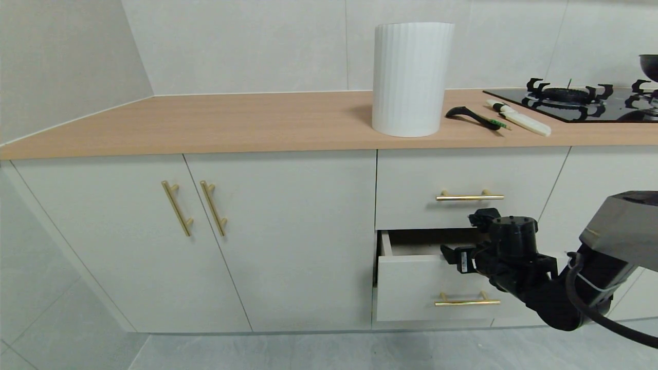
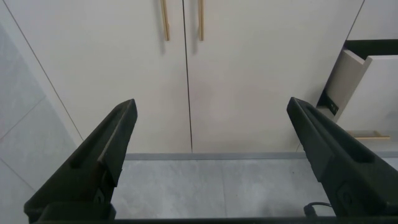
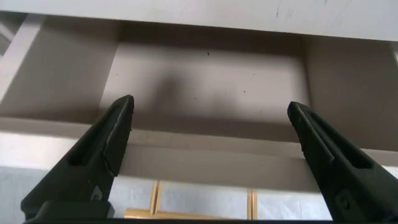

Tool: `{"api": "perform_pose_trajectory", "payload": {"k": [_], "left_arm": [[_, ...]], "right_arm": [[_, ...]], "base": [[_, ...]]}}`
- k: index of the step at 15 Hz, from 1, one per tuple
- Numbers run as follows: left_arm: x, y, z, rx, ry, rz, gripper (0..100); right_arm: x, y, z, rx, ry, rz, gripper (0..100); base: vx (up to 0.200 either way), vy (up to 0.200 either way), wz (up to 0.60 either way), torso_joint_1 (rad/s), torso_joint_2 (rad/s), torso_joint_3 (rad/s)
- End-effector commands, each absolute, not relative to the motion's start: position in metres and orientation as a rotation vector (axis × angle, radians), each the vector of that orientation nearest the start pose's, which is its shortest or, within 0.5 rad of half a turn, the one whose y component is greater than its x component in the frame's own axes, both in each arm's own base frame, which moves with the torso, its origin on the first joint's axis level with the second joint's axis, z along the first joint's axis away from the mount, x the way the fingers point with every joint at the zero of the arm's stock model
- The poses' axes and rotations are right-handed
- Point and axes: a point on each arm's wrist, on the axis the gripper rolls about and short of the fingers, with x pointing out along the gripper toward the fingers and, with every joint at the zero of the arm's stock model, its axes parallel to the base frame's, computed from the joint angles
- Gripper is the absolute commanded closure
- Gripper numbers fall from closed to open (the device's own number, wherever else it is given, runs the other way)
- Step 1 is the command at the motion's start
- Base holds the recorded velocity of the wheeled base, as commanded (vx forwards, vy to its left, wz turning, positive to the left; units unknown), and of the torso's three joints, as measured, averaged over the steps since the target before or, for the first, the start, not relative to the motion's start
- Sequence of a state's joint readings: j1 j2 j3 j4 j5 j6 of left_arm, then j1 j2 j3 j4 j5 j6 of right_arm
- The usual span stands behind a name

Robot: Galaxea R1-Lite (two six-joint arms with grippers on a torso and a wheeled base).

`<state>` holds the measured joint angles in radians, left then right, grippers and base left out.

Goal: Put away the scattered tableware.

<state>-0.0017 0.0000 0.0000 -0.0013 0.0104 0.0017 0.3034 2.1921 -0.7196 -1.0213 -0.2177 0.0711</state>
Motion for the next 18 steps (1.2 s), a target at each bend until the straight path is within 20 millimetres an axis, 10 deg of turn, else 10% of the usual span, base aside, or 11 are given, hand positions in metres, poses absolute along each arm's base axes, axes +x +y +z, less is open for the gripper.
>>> {"api": "perform_pose_trajectory", "payload": {"k": [1, 18], "left_arm": [[-0.023, 0.000, 0.076, 0.002, 0.000, 0.009, 0], [-0.023, 0.000, 0.076, 0.002, 0.000, 0.009, 0]], "right_arm": [[0.343, 0.102, 0.029, -0.054, 0.458, 0.069, 0], [0.298, 0.091, 0.075, -0.107, 0.709, 0.126, 0]], "base": [[0.000, 0.000, 0.00, 0.000, 0.00, 0.000], [0.000, 0.000, 0.00, 0.000, 0.00, 0.000]]}}
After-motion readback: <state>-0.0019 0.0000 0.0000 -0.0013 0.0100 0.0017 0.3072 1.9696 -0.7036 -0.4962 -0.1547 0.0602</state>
